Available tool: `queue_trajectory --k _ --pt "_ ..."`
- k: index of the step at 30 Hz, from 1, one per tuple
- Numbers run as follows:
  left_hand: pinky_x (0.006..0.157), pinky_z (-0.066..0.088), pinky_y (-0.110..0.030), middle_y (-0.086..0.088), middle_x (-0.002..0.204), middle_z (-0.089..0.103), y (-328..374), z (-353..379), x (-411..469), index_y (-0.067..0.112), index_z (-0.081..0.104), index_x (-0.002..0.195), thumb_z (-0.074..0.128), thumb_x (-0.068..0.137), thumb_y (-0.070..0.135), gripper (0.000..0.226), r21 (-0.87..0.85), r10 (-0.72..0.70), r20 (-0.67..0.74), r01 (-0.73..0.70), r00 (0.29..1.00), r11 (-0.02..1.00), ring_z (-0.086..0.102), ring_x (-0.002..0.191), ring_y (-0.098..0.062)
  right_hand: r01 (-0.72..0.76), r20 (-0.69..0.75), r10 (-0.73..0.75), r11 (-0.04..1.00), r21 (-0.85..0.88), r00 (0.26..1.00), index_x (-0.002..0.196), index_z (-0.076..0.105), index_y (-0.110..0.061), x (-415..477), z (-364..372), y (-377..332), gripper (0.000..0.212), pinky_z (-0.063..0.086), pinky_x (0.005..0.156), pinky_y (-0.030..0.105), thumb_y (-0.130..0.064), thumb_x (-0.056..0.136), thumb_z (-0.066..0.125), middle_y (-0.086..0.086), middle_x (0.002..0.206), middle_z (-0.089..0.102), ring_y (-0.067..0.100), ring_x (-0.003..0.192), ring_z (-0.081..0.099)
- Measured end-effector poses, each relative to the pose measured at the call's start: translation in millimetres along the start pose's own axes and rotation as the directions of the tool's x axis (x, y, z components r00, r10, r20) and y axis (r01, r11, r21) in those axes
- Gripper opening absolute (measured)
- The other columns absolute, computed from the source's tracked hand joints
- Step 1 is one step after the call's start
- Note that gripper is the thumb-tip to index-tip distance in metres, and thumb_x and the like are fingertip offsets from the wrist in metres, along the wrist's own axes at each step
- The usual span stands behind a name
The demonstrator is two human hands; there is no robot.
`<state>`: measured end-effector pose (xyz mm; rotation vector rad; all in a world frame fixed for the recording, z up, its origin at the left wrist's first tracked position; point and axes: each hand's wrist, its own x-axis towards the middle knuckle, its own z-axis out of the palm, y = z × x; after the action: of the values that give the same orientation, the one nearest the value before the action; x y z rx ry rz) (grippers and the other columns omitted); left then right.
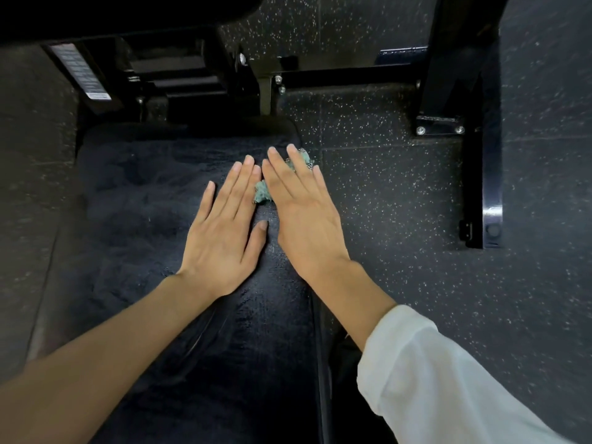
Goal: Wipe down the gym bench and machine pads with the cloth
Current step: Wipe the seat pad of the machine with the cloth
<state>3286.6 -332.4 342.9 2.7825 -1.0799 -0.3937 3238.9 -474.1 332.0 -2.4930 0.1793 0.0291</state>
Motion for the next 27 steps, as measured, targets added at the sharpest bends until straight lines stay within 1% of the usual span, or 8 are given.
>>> queue_trajectory --k 6,9,12,16,19,22,25,27 --pt "0.123 -0.008 -0.03 -0.003 0.167 0.001 -0.5 -3.4 6.4 0.011 0.007 0.158 0.023 0.1 0.034 0.065 0.003 -0.007 0.025 0.007 1.0 1.0 -0.004 0.153 -0.013 -0.008 -0.044 0.015 0.987 0.161 0.999 0.153 0.029 -0.009 -31.6 6.3 8.4 0.072 0.024 0.121 0.047 0.004 0.082 0.032 0.004 0.162 0.024 0.023 0.153 0.01" --pt "0.123 -0.008 -0.03 -0.002 0.167 -0.001 0.6 -6.0 16.5 0.011 0.006 0.158 0.022 0.1 0.034 0.064 0.0 0.0 0.04 0.0 0.999 1.0 -0.006 0.153 -0.012 -0.011 -0.099 0.042 0.957 0.288 0.994 0.152 0.032 -0.007 -24.4 10.1 13.6 0.07 0.031 0.117 0.047 0.014 0.087 0.044 0.005 0.161 0.027 0.023 0.152 0.012" --pt "0.122 -0.01 -0.028 -0.002 0.166 -0.001 4.1 -7.5 27.3 0.011 0.005 0.158 0.021 0.102 0.034 0.062 0.002 0.007 0.044 -0.007 0.999 1.0 -0.007 0.153 -0.011 -0.061 -0.136 0.128 0.909 0.413 0.982 0.152 0.033 -0.009 -6.1 10.9 17.7 0.066 0.025 0.121 0.039 0.014 0.092 0.05 0.003 0.162 0.026 0.018 0.152 0.011" --pt "0.122 -0.01 -0.03 -0.004 0.166 -0.004 8.7 -7.3 34.4 0.009 0.004 0.158 0.02 0.103 0.034 0.062 0.023 0.015 0.054 -0.016 0.998 1.0 -0.009 0.152 -0.013 -0.097 -0.103 0.203 0.779 0.619 0.974 0.152 0.032 -0.012 16.5 8.3 25.6 0.053 0.009 0.118 0.012 0.002 0.102 0.04 -0.001 0.162 0.025 0.01 0.151 0.01" --pt "0.123 -0.009 -0.032 -0.004 0.166 -0.005 16.7 -3.7 40.6 0.009 0.002 0.156 0.019 0.103 0.035 0.061 0.025 0.002 0.034 -0.003 0.999 1.0 -0.009 0.153 -0.014 -0.079 -0.106 0.229 0.673 0.735 0.968 0.152 0.032 -0.011 23.4 10.0 31.4 0.046 0.008 0.114 0.006 -0.01 0.106 0.035 0.0 0.162 0.025 0.01 0.151 0.011" --pt "0.124 -0.006 -0.037 -0.003 0.166 -0.002 23.1 -0.4 44.1 0.009 0.007 0.157 0.019 0.103 0.034 0.061 0.013 -0.014 0.017 0.014 1.0 1.0 -0.007 0.153 -0.014 -0.057 -0.103 0.194 0.679 0.732 0.976 0.154 0.028 -0.013 16.0 13.3 31.7 0.048 0.006 0.118 0.012 -0.016 0.107 0.034 -0.001 0.164 0.019 0.01 0.152 0.007" --pt "0.124 -0.006 -0.037 -0.002 0.166 0.001 24.7 1.3 46.0 0.009 0.009 0.157 0.019 0.103 0.034 0.061 -0.01 -0.013 0.0 0.013 1.0 1.0 -0.004 0.153 -0.014 -0.036 -0.101 0.152 0.706 0.708 0.983 0.155 0.023 -0.014 2.3 18.5 34.3 0.049 0.008 0.125 0.034 -0.022 0.107 0.031 -0.002 0.165 0.015 0.009 0.152 0.002" --pt "0.124 -0.007 -0.036 -0.003 0.166 0.002 24.7 1.9 47.1 0.006 0.011 0.157 0.021 0.103 0.032 0.061 -0.018 -0.01 -0.01 0.01 1.0 1.0 -0.003 0.153 -0.015 -0.059 -0.066 0.151 0.695 0.717 0.986 0.156 0.018 -0.017 -6.6 20.9 35.7 0.051 0.005 0.125 0.039 -0.025 0.108 0.03 -0.005 0.165 0.011 0.005 0.152 -0.001"
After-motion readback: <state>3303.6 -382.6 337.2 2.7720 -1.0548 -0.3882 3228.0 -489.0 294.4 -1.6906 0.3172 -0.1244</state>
